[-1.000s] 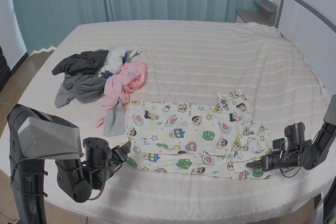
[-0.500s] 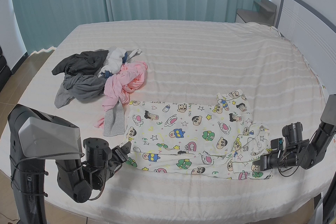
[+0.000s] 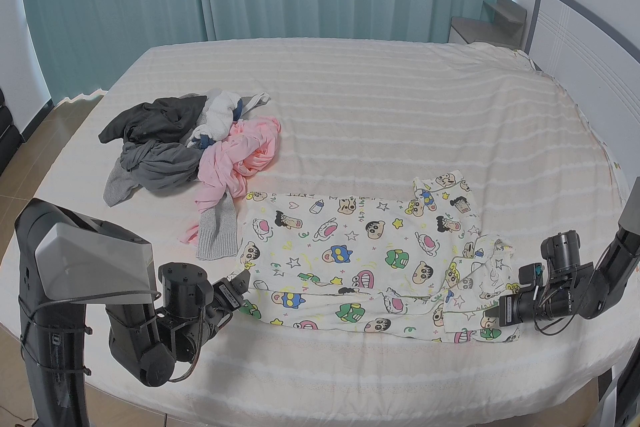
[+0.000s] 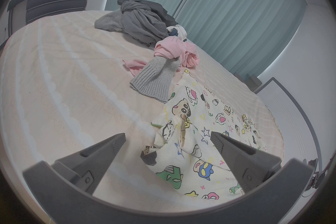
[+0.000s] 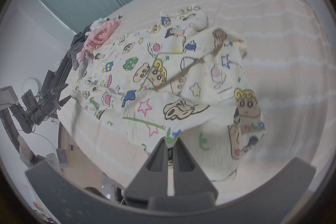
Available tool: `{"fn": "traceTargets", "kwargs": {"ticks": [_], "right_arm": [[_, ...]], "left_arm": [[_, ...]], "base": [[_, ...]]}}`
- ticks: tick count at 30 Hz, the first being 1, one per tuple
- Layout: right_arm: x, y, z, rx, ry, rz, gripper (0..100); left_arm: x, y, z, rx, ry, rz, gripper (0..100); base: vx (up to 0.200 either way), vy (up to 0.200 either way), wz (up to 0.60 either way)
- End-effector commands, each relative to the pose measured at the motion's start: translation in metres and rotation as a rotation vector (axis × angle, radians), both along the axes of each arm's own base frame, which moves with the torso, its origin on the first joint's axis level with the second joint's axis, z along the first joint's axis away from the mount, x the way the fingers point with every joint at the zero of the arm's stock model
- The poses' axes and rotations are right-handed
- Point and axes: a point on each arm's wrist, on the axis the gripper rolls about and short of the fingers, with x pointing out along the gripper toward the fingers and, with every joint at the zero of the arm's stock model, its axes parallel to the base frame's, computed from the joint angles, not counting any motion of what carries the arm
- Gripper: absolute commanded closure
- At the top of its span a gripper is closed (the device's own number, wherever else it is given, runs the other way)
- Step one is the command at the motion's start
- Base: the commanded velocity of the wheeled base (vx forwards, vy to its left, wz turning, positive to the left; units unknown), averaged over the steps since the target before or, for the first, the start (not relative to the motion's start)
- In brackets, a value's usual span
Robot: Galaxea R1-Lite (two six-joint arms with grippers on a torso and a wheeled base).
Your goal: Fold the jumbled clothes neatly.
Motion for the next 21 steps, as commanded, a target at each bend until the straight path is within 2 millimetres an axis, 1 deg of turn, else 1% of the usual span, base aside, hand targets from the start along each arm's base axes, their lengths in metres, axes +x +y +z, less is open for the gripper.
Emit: {"fn": "traceTargets", "kwargs": {"ticks": [1, 5, 8, 17, 21], "right_arm": [[-0.001, -0.001, 0.019, 0.022, -0.009, 0.008, 100], [-0.001, -0.005, 0.034, 0.032, 0.036, -0.007, 100], [0.0, -0.007, 0.038, 0.033, 0.075, -0.015, 100], [0.0, -0.008, 0.021, 0.022, 0.163, -0.024, 100], [0.001, -0.011, 0.017, 0.009, 0.174, -0.042, 100]], "left_arm": [[0.0, 0.0, 0.0, 0.001, 0.001, 0.0, 0], [0.0, 0.0, 0.0, 0.001, 0.001, 0.0, 0], [0.0, 0.0, 0.0, 0.0, 0.001, 0.001, 0], [0.0, 0.0, 0.0, 0.0, 0.001, 0.001, 0], [0.0, 0.0, 0.0, 0.001, 0.001, 0.0, 0]], "base": [[0.0, 0.0, 0.0], [0.0, 0.0, 0.0], [0.0, 0.0, 0.0], [0.0, 0.0, 0.0], [0.0, 0.0, 0.0]]}}
